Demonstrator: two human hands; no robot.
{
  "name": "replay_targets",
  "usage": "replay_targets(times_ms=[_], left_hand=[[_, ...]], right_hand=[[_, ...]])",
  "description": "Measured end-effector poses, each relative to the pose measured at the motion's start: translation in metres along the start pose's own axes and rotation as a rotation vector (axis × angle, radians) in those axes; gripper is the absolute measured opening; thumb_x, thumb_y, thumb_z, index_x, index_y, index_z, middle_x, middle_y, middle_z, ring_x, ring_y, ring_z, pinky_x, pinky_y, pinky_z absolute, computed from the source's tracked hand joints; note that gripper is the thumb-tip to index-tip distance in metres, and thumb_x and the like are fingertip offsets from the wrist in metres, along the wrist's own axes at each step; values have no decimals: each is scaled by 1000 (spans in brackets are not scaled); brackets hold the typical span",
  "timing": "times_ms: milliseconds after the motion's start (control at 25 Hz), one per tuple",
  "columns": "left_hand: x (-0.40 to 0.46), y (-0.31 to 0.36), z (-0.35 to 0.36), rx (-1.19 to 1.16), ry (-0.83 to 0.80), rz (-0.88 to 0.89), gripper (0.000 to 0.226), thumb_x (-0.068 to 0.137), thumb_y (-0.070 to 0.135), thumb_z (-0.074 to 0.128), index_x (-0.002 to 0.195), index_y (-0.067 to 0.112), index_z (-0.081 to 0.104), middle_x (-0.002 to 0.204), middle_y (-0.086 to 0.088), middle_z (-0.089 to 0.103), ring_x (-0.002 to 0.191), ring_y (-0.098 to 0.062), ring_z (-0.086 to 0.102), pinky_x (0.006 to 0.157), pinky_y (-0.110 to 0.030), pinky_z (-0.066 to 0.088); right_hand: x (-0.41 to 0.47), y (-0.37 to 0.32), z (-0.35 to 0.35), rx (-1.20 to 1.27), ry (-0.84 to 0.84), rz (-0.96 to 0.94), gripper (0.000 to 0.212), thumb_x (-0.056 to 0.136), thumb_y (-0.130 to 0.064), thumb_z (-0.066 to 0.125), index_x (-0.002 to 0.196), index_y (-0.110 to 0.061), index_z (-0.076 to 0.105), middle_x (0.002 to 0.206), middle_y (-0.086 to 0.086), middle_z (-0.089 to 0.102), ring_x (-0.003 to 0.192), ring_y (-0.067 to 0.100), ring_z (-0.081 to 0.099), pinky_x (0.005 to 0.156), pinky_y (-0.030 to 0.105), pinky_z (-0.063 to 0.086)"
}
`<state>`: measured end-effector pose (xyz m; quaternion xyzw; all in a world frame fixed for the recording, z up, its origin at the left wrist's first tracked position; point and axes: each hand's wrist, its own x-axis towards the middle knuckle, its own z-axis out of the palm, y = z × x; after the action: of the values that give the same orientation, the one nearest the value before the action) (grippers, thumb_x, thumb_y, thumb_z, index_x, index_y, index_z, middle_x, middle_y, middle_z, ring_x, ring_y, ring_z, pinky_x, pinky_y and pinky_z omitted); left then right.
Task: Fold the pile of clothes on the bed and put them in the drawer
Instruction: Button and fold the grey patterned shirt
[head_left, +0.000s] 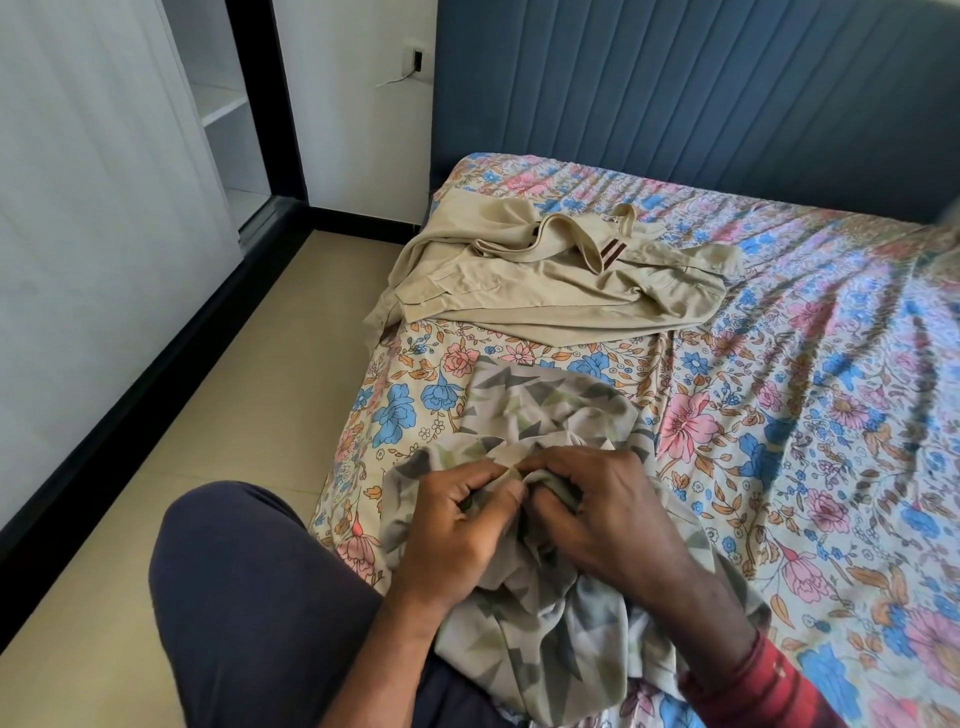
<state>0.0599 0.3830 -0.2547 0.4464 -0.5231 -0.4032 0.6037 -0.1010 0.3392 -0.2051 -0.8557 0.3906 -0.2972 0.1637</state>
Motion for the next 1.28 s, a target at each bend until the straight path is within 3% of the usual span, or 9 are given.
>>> replay_targets(times_ms=[120,280,480,600,760,920,1000,1120,1280], left_hand=[[-1,-2,-1,51,21,11,20,91,18,68,80,1,69,70,-16,63,68,-38,57,60,-49,48],[1,-13,3,166,85,25,26,93,23,64,81,1,68,73,-13,66,71,-38,61,64,-55,49],[0,-8,10,282,238,60,13,89,11,61,79,9,70,69,5,66,64,-17,62,60,-42,52],[1,-9,12,329,276,56,12,88,10,60,80,10,70,69,6,65,64,-17,62,60,-42,52],[3,-12,11,298,266,18,14,88,12,60,78,12,69,64,4,64,59,-18,59,57,-42,50],[1,-8,20,325,394,-44,16,90,15,61,78,16,71,64,10,66,57,-11,61,54,-32,51],[2,-8,24,303,468,-116,17,92,10,62,83,17,74,69,13,69,64,-7,65,61,-31,55],[4,-10,25,222,451,-198,21,93,9,59,89,19,77,77,14,73,74,-7,69,72,-40,59],[6,-15,20,177,441,-211,21,88,15,55,82,16,75,72,6,72,71,-16,68,69,-47,56]], right_hand=[[4,3,-2,61,-33,61,22,79,-10,69,96,-22,78,88,-15,75,82,-3,68,71,10,47],[7,5,1,95,-48,108,19,80,-12,72,94,-24,79,88,-17,76,83,-3,68,72,10,48],[6,1,10,188,-17,182,23,83,-8,70,96,-25,81,87,-18,76,85,3,72,73,21,55],[7,3,14,214,-30,224,23,86,-7,69,95,-26,80,86,-18,76,85,4,72,72,22,55],[8,4,23,153,25,240,25,82,-3,65,91,-22,79,81,-15,74,79,4,68,68,13,47],[7,5,46,-4,118,183,17,82,-11,56,90,-13,71,81,-3,71,73,13,62,66,28,49],[6,4,56,4,162,204,15,84,-13,57,92,-12,69,83,-3,70,74,12,61,68,23,47],[2,2,64,39,207,241,16,85,-10,58,95,-13,69,86,-7,69,78,5,60,72,9,42],[-1,-3,64,53,228,245,19,83,-7,58,95,-14,72,88,-10,71,79,0,61,75,4,40]])
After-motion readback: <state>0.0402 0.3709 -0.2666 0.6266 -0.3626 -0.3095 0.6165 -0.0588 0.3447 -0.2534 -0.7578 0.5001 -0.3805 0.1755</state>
